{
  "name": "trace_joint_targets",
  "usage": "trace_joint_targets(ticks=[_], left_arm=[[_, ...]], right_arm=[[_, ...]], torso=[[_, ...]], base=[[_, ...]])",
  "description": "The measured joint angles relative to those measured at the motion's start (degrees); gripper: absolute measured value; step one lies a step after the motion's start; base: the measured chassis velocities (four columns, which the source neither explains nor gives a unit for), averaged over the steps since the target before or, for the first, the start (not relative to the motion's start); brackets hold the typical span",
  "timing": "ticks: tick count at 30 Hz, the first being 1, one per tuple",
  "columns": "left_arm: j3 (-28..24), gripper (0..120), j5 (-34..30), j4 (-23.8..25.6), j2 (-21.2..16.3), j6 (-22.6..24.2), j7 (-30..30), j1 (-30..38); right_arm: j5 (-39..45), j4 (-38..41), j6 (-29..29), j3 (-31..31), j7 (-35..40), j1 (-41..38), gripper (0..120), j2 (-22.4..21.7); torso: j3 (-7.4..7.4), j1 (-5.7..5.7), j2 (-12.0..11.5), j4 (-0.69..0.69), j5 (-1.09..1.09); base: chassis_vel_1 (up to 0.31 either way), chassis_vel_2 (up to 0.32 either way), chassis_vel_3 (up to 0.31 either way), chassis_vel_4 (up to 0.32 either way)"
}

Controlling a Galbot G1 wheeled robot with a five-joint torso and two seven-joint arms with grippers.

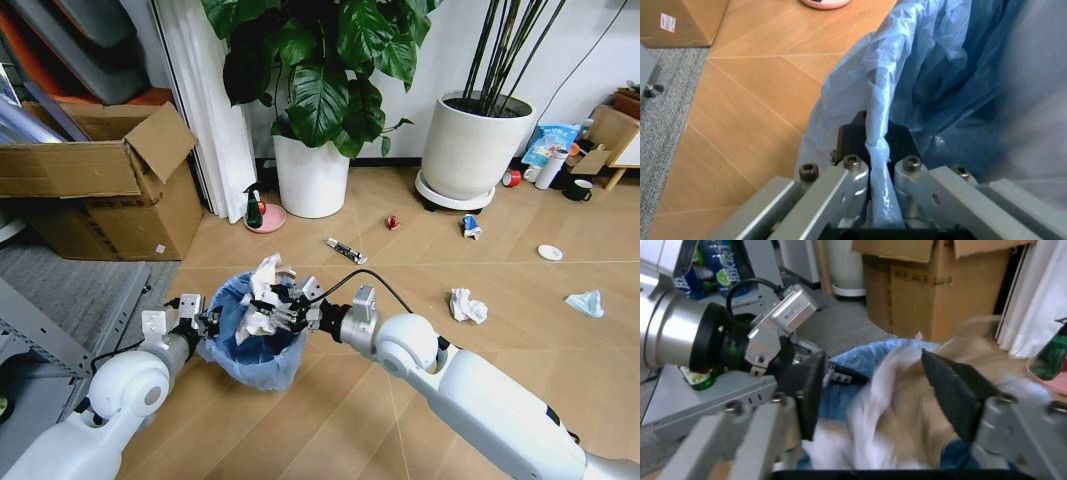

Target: Pick up the trash bin and place the garbage on the floor into it.

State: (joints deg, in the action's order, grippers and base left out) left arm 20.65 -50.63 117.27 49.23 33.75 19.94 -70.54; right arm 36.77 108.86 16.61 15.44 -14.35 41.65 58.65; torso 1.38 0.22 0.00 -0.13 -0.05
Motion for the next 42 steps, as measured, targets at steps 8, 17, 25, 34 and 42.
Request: trace_joint_targets(ticks=[8, 17, 25, 34, 42], left_arm=[[0.85, 0, 0.04, 0.67, 0.04, -0.17, 0.03, -0.27], [3.27, 0, 4.99, 0.92, 3.00, -2.33, -0.05, -2.04], [4.06, 0, 7.75, 2.55, 5.50, -3.46, -0.34, -3.51], [4.80, 0, 10.74, 3.89, 6.91, -4.61, -1.58, -5.37], [5.40, 0, 11.28, 4.99, 7.15, -4.87, -1.63, -6.30]], right_arm=[[-0.22, -0.34, -0.57, -0.20, 0.72, -0.01, 88, 0.10], [0.10, 2.27, 0.74, -11.49, 10.18, 3.86, 100, 0.48], [-5.29, 2.22, 0.63, -28.36, 12.37, 14.52, 100, -1.50], [-9.78, 2.32, -0.85, -37.18, 12.54, 25.13, 100, -0.02], [-11.60, 1.36, -1.65, -37.26, 13.12, 27.45, 100, 2.87]], torso=[[0.00, 0.00, 0.00, -0.01, 0.01], [0.00, 0.00, 0.00, 0.01, 0.01], [0.00, -0.01, 0.00, -0.02, 0.02], [-0.01, -0.01, 0.00, -0.01, 0.01], [-0.01, -0.02, 0.01, 0.01, 0.01]], base=[[0.000, 0.000, 0.000, 0.000], [0.000, 0.000, 0.000, 0.000], [0.000, 0.000, 0.000, 0.000], [0.000, 0.000, 0.000, 0.000], [-0.027, 0.024, 0.029, -0.015]])
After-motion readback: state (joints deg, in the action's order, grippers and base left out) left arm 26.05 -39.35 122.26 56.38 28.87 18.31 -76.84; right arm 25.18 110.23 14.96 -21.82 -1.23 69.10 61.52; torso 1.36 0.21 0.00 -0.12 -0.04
